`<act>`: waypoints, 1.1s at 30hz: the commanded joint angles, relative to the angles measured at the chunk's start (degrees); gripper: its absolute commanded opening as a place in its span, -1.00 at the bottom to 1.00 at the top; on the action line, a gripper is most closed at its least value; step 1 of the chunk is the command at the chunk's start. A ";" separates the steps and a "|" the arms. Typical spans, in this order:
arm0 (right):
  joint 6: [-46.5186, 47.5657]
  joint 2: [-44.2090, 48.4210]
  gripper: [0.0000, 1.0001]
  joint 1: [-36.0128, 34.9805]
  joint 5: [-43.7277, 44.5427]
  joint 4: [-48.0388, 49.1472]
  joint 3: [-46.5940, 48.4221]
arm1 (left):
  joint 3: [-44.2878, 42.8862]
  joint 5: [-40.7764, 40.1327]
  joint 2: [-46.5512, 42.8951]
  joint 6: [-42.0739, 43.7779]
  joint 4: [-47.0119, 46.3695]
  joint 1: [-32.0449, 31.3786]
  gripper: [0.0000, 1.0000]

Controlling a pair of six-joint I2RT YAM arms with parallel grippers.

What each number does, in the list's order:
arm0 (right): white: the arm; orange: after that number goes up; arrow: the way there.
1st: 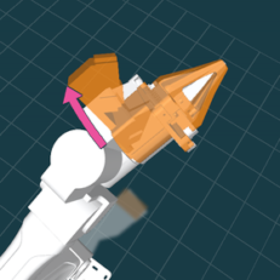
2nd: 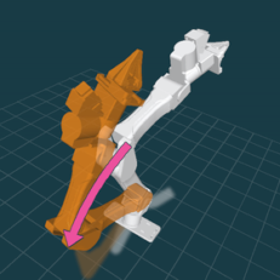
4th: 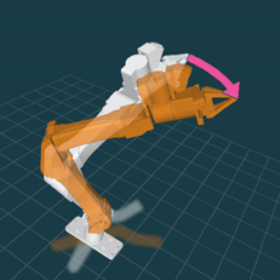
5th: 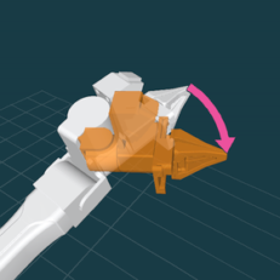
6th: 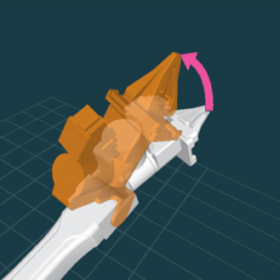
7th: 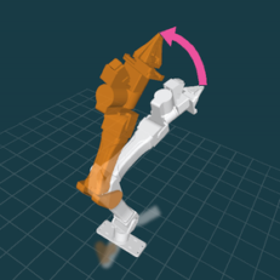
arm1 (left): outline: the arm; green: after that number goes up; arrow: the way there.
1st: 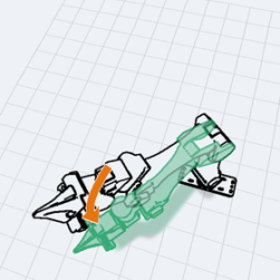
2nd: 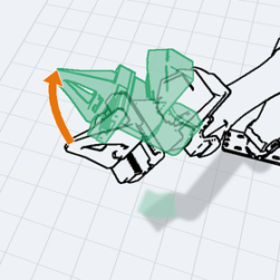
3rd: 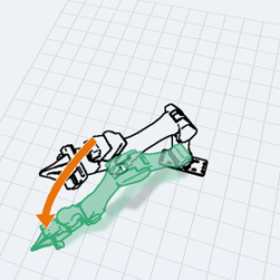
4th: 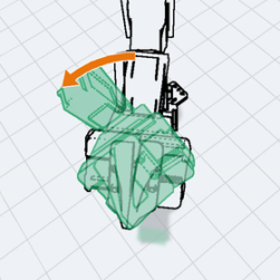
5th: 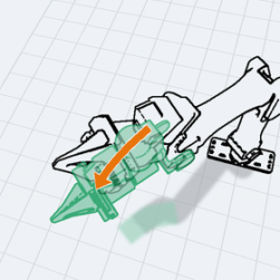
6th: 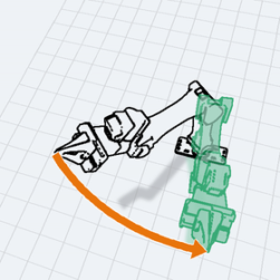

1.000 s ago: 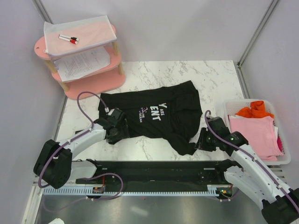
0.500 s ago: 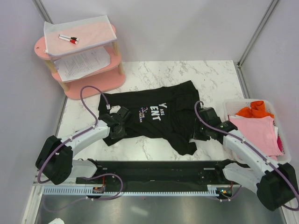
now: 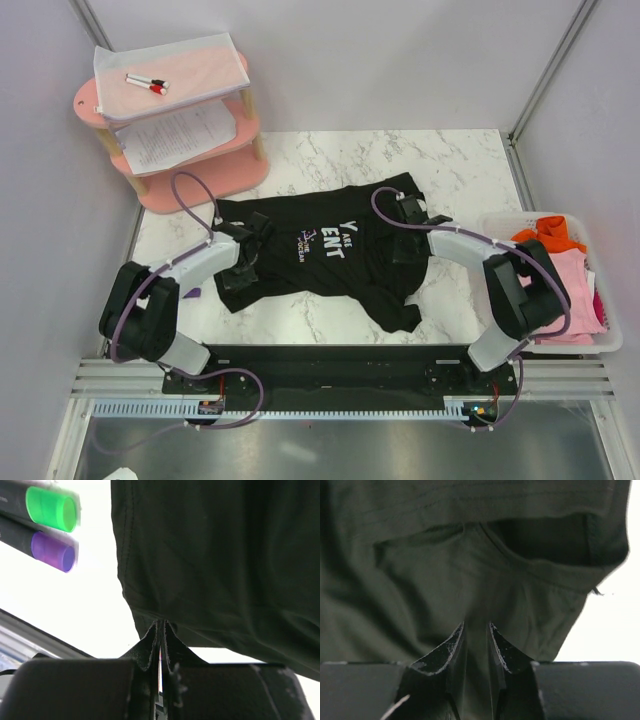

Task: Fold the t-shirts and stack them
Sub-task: Fold the flattened tshirt in 1/3 of the way

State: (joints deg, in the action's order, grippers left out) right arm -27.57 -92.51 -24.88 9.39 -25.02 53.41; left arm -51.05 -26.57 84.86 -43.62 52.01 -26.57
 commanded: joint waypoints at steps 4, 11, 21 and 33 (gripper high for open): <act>2.35 -6.80 -0.43 2.29 3.88 1.11 5.48 | -0.46 3.19 5.92 3.63 -0.59 1.95 -0.96; 3.75 -8.12 -0.42 6.86 3.35 -0.29 8.11 | -0.72 3.80 11.64 4.77 -0.59 3.19 -0.96; 4.11 -12.43 -0.40 9.94 3.18 -1.09 10.93 | -3.44 2.31 15.95 5.82 3.97 6.35 -0.96; 4.81 -10.69 -0.37 10.12 1.60 -1.18 10.23 | -7.05 3.71 16.74 7.49 9.42 5.48 -0.96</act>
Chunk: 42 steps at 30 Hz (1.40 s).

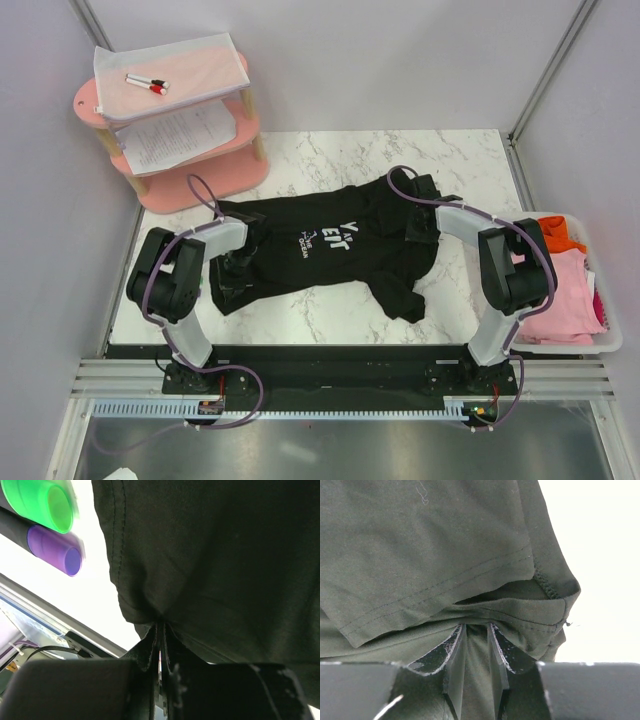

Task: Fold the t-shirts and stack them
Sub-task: Fold the flattened tshirt in 1/3 of the way

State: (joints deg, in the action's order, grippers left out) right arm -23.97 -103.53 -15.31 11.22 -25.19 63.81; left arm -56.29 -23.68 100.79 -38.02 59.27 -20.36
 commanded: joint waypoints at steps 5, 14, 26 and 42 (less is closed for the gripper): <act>2.25 7.01 -0.35 -0.07 -6.03 -0.65 -1.76 | -1.98 1.97 1.95 1.63 2.43 -2.93 -0.96; 2.52 15.28 -0.63 -7.97 -8.84 -3.02 -1.06 | -3.91 3.29 -10.06 1.19 2.26 -5.57 -0.96; 1.91 11.15 -1.00 -13.43 -8.50 -5.57 -3.08 | -14.72 1.62 -7.91 7.96 -2.75 1.98 -0.96; -1.08 10.71 -1.00 -15.19 -3.40 -11.10 -10.11 | -18.24 2.15 11.97 10.60 -7.23 5.86 -0.96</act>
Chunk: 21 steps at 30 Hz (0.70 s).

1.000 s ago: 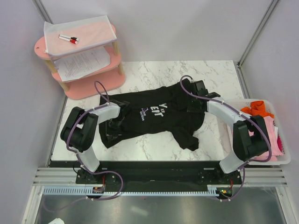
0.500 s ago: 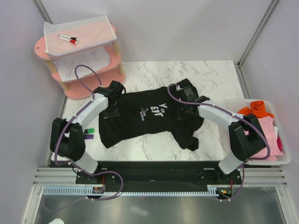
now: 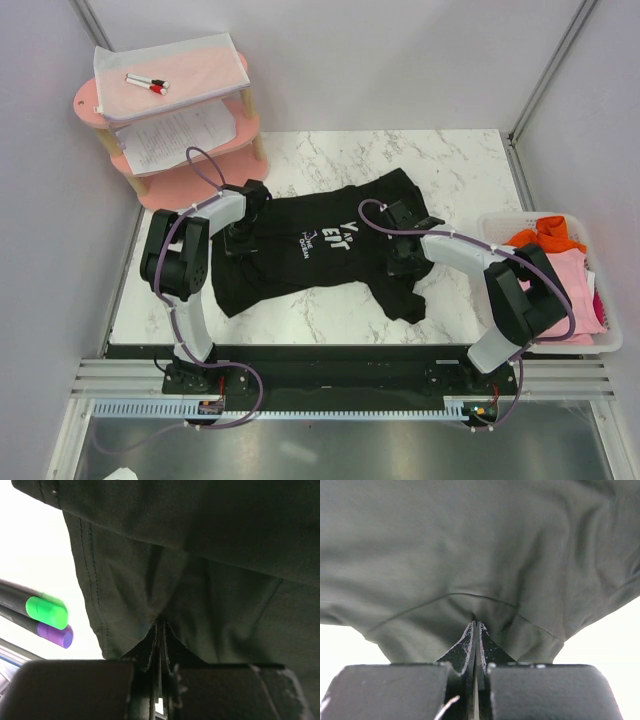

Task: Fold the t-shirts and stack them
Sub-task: Fold the flattened tshirt in 1/3 of the way

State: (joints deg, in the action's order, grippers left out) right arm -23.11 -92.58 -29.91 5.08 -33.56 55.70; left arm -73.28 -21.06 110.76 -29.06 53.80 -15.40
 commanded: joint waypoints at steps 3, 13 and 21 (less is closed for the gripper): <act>-3.25 0.11 -1.00 -0.85 3.97 -4.58 -3.58 | -0.91 -0.91 2.53 1.81 -1.77 1.77 -0.96; -5.01 4.42 -1.00 -2.17 11.26 -11.96 -5.17 | -0.47 -2.14 3.32 1.64 -0.63 3.27 -0.96; -3.96 7.93 -1.00 -2.26 10.91 -8.98 -2.27 | 2.60 -2.14 -6.58 1.37 -0.28 2.30 -0.96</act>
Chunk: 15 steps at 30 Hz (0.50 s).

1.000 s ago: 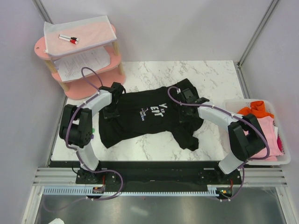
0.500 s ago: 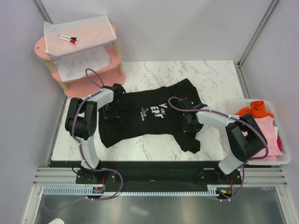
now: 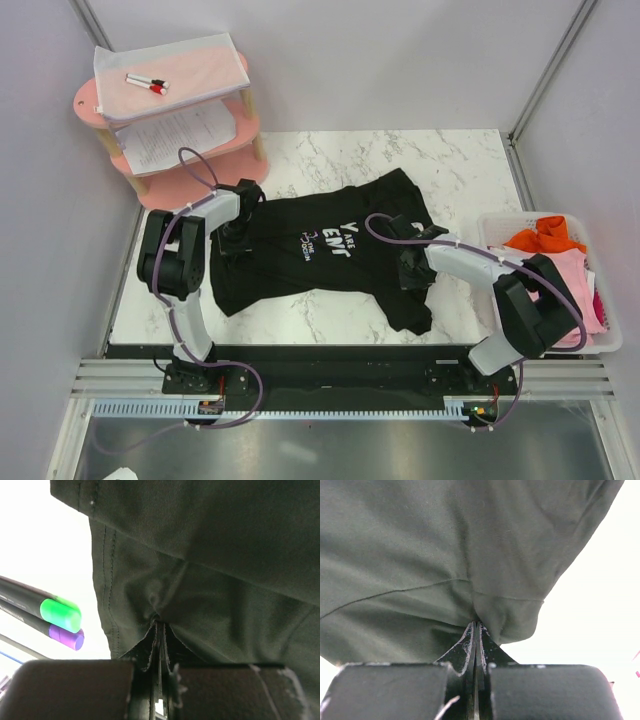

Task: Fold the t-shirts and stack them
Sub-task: Fold the flattened tshirt in 1/3 of the way

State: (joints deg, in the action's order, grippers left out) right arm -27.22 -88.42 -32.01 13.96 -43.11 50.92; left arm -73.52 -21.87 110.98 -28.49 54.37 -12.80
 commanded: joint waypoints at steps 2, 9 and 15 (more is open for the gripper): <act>1.03 5.01 -1.00 -0.25 1.78 2.85 3.92 | 4.16 -1.07 -9.89 0.98 -0.76 -0.56 -0.96; 3.40 -1.91 -1.00 -0.60 -3.40 12.34 11.30 | 9.52 3.06 -15.62 2.30 2.05 -1.70 -0.96; 4.90 -14.05 -1.00 -3.06 -7.71 17.27 23.59 | 11.90 5.17 -12.98 3.00 2.93 -3.98 -0.96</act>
State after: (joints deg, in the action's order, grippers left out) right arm -24.08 -97.12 -33.34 10.07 -31.40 68.05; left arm -63.05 -18.96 96.55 -27.70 55.61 -15.18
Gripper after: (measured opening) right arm 0.007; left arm 0.025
